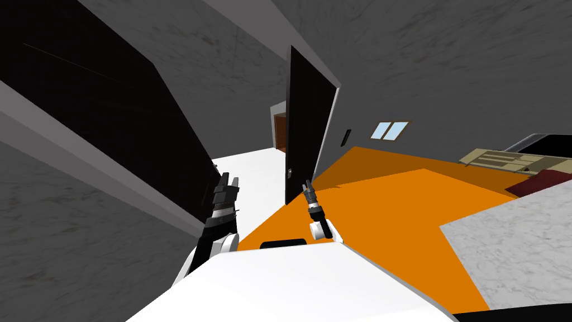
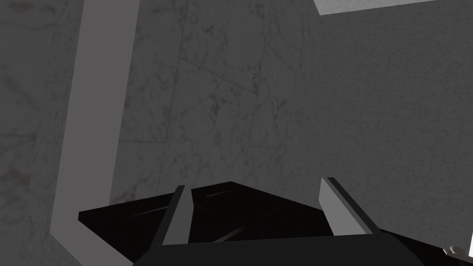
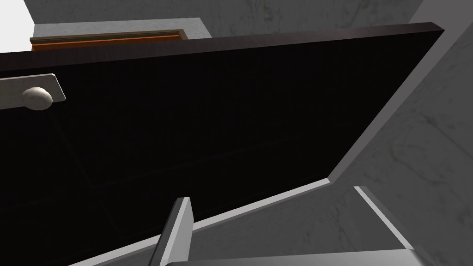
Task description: Push the door open
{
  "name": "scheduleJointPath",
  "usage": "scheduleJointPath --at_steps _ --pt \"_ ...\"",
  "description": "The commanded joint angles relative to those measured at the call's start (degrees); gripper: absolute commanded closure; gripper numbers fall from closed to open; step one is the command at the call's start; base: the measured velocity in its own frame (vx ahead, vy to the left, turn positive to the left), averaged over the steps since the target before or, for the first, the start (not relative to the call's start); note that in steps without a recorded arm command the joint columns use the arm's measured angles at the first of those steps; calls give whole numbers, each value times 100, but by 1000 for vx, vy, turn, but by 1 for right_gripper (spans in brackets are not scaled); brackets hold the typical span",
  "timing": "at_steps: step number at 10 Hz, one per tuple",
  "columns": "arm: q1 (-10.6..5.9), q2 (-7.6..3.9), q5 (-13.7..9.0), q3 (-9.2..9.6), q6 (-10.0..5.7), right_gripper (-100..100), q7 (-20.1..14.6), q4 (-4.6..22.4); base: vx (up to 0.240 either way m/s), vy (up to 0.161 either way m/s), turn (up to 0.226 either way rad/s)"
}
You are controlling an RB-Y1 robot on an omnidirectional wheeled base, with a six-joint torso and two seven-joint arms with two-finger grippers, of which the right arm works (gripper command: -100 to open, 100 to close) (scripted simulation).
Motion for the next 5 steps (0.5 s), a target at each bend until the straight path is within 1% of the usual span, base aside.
scheduleJointPath --at_steps 1,5 --pt "-91 9 4 62 -32 -100 15 260 79 -97 86" --pt "-309 38 14 209 -85 -100 49 858 82 -85 71"
